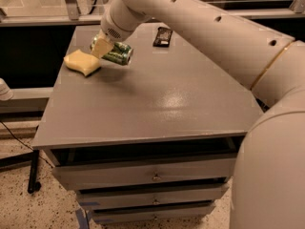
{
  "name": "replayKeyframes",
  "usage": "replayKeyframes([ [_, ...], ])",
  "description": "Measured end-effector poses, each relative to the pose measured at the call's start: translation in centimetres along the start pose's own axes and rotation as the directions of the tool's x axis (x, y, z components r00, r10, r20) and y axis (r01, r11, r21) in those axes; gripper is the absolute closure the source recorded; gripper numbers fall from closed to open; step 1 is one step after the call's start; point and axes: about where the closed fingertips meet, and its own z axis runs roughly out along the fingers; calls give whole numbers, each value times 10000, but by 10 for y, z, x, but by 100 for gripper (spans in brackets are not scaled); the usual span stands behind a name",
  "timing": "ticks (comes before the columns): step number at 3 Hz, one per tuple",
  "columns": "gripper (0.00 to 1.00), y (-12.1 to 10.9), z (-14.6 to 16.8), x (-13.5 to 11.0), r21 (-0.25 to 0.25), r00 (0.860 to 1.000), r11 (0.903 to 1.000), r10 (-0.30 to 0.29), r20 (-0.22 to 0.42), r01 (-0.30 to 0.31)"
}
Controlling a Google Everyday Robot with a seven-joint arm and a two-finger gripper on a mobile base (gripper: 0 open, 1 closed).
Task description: Move green can near sponge
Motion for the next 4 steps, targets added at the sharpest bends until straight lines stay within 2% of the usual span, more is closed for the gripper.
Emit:
replayKeyframes([
  [2, 100, 19, 21, 23, -631, 9995, 9980, -73, -315, 53],
  [3, 85, 27, 27, 29, -840, 9991, 9964, -114, -411, 79],
  [4, 62, 31, 29, 30, -929, 9990, 9956, -166, -403, 128],
])
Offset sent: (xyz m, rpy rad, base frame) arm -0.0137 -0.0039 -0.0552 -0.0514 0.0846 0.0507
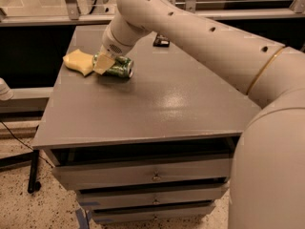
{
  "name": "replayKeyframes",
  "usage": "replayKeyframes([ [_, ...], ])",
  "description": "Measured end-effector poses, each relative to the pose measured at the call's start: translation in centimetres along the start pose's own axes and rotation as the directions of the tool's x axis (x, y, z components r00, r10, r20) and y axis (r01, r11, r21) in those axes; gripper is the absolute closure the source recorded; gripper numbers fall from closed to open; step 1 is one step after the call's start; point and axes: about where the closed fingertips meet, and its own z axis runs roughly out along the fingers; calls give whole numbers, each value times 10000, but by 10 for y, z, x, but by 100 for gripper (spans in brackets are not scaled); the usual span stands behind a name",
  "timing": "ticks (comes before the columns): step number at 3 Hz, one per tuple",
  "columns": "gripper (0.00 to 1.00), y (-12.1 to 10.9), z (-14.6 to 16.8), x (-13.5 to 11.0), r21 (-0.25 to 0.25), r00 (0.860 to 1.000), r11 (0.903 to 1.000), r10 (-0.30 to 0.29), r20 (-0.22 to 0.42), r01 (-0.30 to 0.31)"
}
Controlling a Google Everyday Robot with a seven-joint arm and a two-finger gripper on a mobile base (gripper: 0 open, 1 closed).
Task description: Move green can near sponge
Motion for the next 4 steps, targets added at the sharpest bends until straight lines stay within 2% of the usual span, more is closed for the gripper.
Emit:
replayKeyframes([
  [2, 16, 6, -3, -5, -52, 9995, 9999, -106, 285, 107],
  [3, 0, 16, -8, -9, -143, 9985, 9998, -154, 533, 162],
  [4, 0, 19, -10, -9, -137, 9981, 9998, -131, 610, 140],
])
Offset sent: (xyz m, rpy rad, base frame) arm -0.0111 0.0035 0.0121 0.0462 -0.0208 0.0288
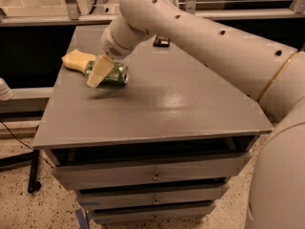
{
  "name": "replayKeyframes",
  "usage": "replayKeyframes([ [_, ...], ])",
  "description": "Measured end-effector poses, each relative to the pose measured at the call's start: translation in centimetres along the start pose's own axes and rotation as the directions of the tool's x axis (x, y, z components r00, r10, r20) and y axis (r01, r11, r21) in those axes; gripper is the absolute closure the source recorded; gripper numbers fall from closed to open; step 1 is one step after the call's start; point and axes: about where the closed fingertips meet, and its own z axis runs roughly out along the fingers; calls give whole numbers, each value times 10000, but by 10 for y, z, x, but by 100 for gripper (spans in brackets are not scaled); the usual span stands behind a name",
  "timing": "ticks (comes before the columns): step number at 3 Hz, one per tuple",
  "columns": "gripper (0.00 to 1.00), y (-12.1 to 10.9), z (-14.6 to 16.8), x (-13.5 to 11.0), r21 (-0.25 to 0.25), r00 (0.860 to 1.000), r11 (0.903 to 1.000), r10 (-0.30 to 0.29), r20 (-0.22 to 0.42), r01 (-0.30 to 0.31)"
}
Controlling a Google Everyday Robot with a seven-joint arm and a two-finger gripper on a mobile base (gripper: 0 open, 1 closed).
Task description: Move green can near sponge
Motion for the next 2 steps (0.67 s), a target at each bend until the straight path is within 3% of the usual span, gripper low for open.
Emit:
replayKeyframes([
  [1, 0, -4, -13, 5, 218, 9989, 9991, 350, 327, -358],
  [2, 0, -5, -31, 14, 380, 9891, 9960, 760, 1258, -813],
])
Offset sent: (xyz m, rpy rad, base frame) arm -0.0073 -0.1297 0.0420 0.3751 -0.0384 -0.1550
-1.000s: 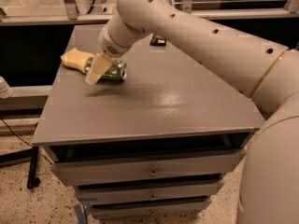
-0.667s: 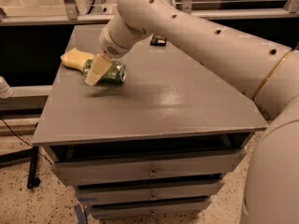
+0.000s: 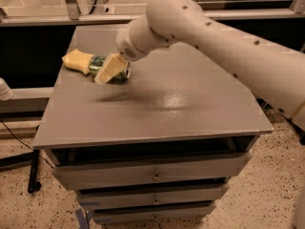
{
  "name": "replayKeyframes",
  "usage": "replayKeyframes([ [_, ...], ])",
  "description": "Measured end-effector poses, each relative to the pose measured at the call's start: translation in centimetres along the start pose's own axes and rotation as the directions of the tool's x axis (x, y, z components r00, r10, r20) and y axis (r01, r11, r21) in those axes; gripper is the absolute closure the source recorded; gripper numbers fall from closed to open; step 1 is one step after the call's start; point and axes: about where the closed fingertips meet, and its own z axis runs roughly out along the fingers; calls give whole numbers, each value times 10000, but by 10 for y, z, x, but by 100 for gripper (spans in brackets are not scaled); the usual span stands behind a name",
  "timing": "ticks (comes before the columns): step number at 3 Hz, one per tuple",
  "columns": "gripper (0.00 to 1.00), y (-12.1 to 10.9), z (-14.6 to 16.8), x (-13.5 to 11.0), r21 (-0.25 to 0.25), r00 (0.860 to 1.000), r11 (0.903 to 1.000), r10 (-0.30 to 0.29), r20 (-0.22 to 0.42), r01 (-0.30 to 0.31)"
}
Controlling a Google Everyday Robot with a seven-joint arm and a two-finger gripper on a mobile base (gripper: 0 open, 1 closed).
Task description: Move green can near sponge
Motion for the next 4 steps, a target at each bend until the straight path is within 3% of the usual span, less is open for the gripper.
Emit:
replayKeyframes([
  [1, 0, 2, -28, 13, -45, 9875, 9982, 596, 1460, -596],
  [2, 0, 16, -59, 26, -410, 9462, 9944, 1051, 3061, -972],
  [3, 0, 8, -94, 36, 128, 9354, 9966, 717, 3463, -811],
  [4, 0, 7, -94, 39, 157, 9373, 9966, 710, 3413, -812],
])
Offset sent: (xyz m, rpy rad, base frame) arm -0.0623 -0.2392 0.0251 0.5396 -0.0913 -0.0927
